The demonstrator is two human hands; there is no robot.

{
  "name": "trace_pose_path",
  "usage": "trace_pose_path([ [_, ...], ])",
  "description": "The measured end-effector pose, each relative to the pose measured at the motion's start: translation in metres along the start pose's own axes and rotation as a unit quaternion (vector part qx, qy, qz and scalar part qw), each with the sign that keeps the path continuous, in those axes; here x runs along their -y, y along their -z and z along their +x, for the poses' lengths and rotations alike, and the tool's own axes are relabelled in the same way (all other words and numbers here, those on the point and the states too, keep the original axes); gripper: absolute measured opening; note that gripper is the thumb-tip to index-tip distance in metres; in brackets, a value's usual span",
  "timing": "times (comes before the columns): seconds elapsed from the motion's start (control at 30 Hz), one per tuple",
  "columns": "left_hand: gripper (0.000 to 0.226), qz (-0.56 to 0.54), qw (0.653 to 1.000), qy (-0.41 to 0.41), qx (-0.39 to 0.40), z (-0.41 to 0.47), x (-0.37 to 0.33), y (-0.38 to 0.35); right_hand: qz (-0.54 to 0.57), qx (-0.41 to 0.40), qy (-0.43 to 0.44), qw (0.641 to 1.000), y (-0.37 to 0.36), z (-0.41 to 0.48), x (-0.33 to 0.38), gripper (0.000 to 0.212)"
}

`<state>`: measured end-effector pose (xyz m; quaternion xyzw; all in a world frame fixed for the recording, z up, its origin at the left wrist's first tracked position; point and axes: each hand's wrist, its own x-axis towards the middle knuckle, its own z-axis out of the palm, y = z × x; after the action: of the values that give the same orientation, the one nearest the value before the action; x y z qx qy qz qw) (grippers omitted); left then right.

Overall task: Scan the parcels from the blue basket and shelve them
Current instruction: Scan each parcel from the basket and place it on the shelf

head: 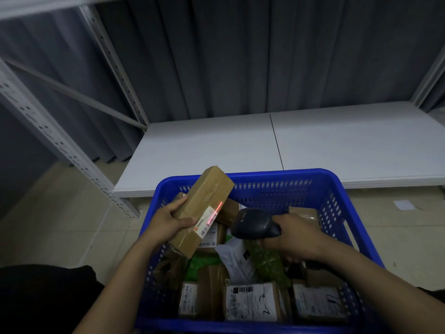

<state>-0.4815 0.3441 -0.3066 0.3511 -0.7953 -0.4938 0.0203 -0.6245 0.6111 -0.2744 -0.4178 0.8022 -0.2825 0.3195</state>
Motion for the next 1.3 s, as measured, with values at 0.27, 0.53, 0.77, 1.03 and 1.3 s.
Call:
trace_pose_path([
  [0.27,0.066,-0.051,0.998,-0.028,-0.018,-0.007,-0.056,-0.004,0.192,-0.123,-0.012,0.974,0.022,-0.008,0.009,0.012],
  [0.53,0.048,-0.165,0.981,-0.099,0.011,-0.016,-0.192,-0.036,0.475,-0.321,0.022,0.819,0.069,-0.023,0.019,0.02],
  [0.77,0.049,-0.095,0.957,-0.268,0.066,-0.04,-0.326,-0.063,0.493,-0.437,0.114,0.744,0.156,-0.066,0.047,0.026],
  [1.03,0.099,0.017,0.903,-0.401,0.151,-0.06,-0.452,-0.076,0.436,-0.524,0.149,0.717,0.261,-0.124,0.064,0.02],
  [1.3,0.071,0.107,0.791,-0.599,-0.067,-0.065,-0.568,-0.14,0.426,-0.602,0.155,0.657,0.365,-0.165,0.036,0.009],
])
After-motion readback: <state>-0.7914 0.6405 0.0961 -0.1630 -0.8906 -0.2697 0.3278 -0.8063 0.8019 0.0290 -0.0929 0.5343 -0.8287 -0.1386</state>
